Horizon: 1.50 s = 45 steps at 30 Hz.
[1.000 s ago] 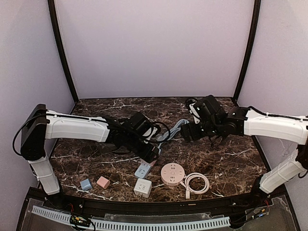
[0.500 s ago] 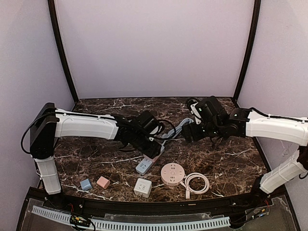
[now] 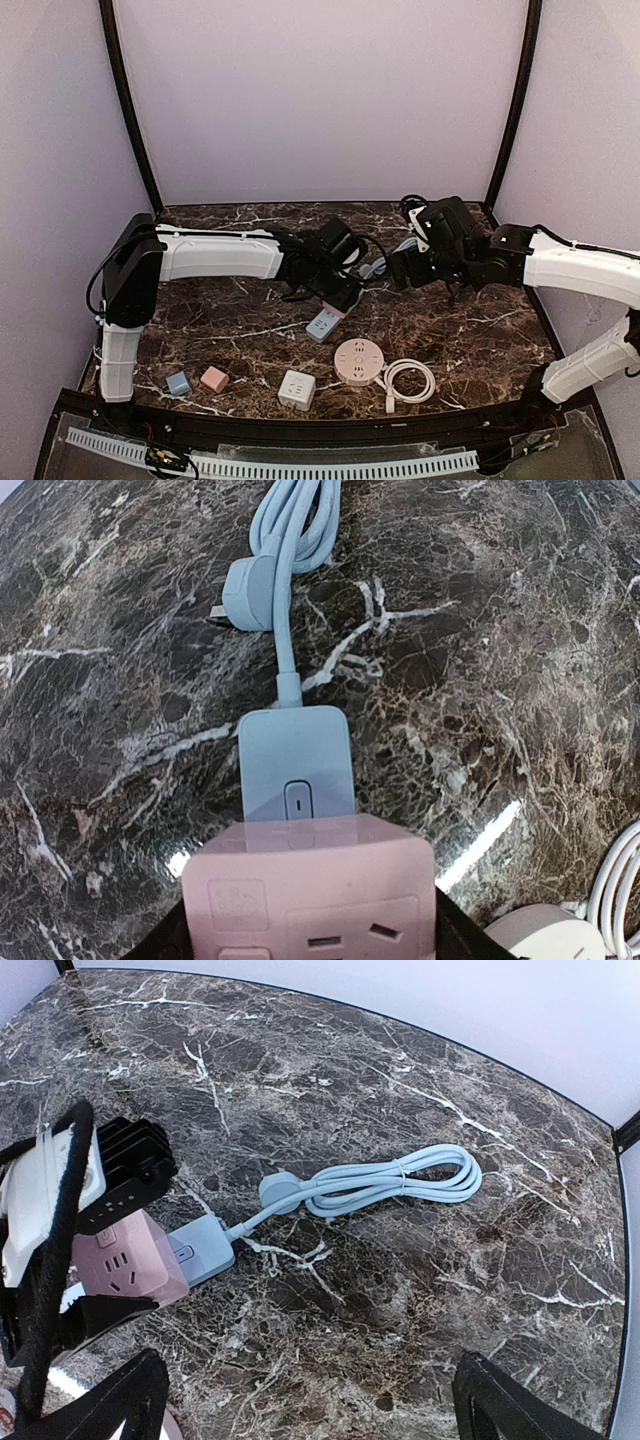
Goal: Insert the plug
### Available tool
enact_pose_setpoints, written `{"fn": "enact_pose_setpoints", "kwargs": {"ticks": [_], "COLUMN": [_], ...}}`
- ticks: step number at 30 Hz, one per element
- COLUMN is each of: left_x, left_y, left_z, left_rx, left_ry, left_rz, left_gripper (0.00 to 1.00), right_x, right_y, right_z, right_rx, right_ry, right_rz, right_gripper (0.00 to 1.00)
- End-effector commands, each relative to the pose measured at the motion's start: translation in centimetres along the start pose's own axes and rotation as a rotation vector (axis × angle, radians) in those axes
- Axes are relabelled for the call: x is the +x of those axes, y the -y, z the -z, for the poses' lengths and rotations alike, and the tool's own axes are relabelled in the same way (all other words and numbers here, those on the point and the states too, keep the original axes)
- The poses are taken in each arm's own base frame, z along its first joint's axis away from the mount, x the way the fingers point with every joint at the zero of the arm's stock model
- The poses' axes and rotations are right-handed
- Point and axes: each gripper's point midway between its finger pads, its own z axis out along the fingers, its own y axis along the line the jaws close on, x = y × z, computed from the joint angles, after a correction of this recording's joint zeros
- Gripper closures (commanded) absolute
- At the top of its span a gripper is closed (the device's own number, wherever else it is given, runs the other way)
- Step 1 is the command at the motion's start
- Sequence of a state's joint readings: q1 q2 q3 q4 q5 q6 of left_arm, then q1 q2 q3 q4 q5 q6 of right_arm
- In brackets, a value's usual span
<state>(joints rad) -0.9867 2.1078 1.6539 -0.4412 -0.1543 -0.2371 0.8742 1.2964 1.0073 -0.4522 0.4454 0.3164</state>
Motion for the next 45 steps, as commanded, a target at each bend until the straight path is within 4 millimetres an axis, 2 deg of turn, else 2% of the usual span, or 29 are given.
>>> {"fn": "enact_pose_setpoints", "kwargs": {"ticks": [1, 6, 12, 16, 17, 18, 19, 20, 21, 22, 23, 24, 25, 26, 27, 30, 31, 32, 33, 34, 35, 36, 40, 41, 45], "left_x": [-2.0, -2.0, -3.0, -3.6, -4.2, -3.6, -4.3, -3.4, -4.0, -2.9, -3.6, -2.1, -2.9, -1.9, -1.9, 0.6, 0.9, 1.9, 3.3, 3.3, 4.7, 4.9, 8.3, 9.4, 11.5], "left_y": [0.1, 0.3, 0.6, 0.4, 0.2, 0.0, -0.3, -0.7, -1.2, -1.8, -2.5, -3.5, -4.3, -5.6, -6.5, -10.9, -11.8, -13.7, -15.5, -16.5, -17.9, -18.9, -23.3, -24.5, -26.6], "left_z": [-0.6, -0.8, 0.4, 2.1, 3.1, 3.2, 4.4, 4.4, 5.8, 5.8, 7.6, 7.4, 9.3, 10.4, 11.2, 13.6, 14.2, 15.1, 15.0, 16.6, 16.4, 17.6, 19.2, 19.2, 20.5], "left_rx": [-0.011, -0.005, 0.013, 0.016, 0.016, 0.010, 0.002, -0.010, -0.026, -0.046, -0.067, -0.091, -0.105, -0.121, -0.141, -0.210, -0.219, -0.250, -0.284, -0.305, -0.341, -0.373, -0.498, -0.527, -0.569], "left_ry": [0.060, 0.057, 0.081, 0.109, 0.135, 0.128, 0.162, 0.151, 0.188, 0.175, 0.225, 0.207, 0.264, 0.273, 0.301, 0.336, 0.354, 0.368, 0.360, 0.404, 0.389, 0.420, 0.418, 0.404, 0.425], "left_rz": [-0.015, -0.020, -0.020, -0.013, -0.007, -0.005, 0.005, 0.005, 0.020, 0.023, 0.045, 0.053, 0.083, 0.103, 0.133, 0.221, 0.249, 0.285, 0.321, 0.349, 0.375, 0.398, 0.509, 0.535, 0.605], "left_gripper": [0.33, 0.18, 0.06, 0.01, 0.01, 0.01, 0.01, 0.01, 0.01, 0.01, 0.01, 0.01, 0.01, 0.01, 0.01, 0.01, 0.01, 0.01, 0.01, 0.01, 0.01, 0.01, 0.01, 0.01, 0.01], "right_x": [-0.2, -0.2, -0.4, -0.8, -0.9, -1.0, -1.2, -1.6, -1.9, -2.2, -2.6, -2.9, -3.3, -3.6, -3.8, -4.3, -4.3, -4.2, -4.0, -3.9, -3.5, -3.1, -0.8, -0.8, 2.0], "right_y": [1.0, 1.0, 1.0, 1.0, 0.9, 0.7, 0.5, 0.2, -0.2, -0.6, -1.0, -1.6, -2.4, -3.3, -4.5, -8.1, -9.5, -10.9, -12.5, -14.0, -16.1, -17.7, -24.6, -26.2, -32.4], "right_z": [0.5, 0.7, 0.9, 1.1, 1.2, 1.3, 1.4, 1.6, 1.9, 2.2, 2.6, 3.0, 3.6, 4.2, 4.8, 6.5, 6.9, 7.1, 7.4, 7.5, 7.9, 7.9, 6.3, 6.2, 5.0], "right_rx": [0.026, 0.023, 0.020, 0.013, 0.006, -0.006, -0.019, -0.038, -0.061, -0.088, -0.116, -0.146, -0.185, -0.227, -0.269, -0.368, -0.400, -0.434, -0.471, -0.506, -0.550, -0.577, -0.638, -0.647, -0.718], "right_ry": [0.025, 0.027, 0.033, 0.048, 0.052, 0.057, 0.064, 0.074, 0.086, 0.096, 0.109, 0.122, 0.139, 0.155, 0.171, 0.209, 0.216, 0.220, 0.224, 0.230, 0.234, 0.237, 0.220, 0.229, 0.219], "right_rz": [-0.025, -0.028, -0.033, -0.039, -0.037, -0.034, -0.034, -0.033, -0.029, -0.027, -0.028, -0.026, -0.021, -0.007, 0.009, 0.069, 0.090, 0.110, 0.134, 0.155, 0.189, 0.217, 0.341, 0.358, 0.440], "right_gripper": [0.01, 0.02, 0.01, 0.01, 0.01, 0.02, 0.01, 0.01, 0.02, 0.02, 0.02, 0.03, 0.04, 0.04, 0.04, 0.04, 0.04, 0.04, 0.05, 0.05, 0.05, 0.05, 0.05, 0.05, 0.06]}}
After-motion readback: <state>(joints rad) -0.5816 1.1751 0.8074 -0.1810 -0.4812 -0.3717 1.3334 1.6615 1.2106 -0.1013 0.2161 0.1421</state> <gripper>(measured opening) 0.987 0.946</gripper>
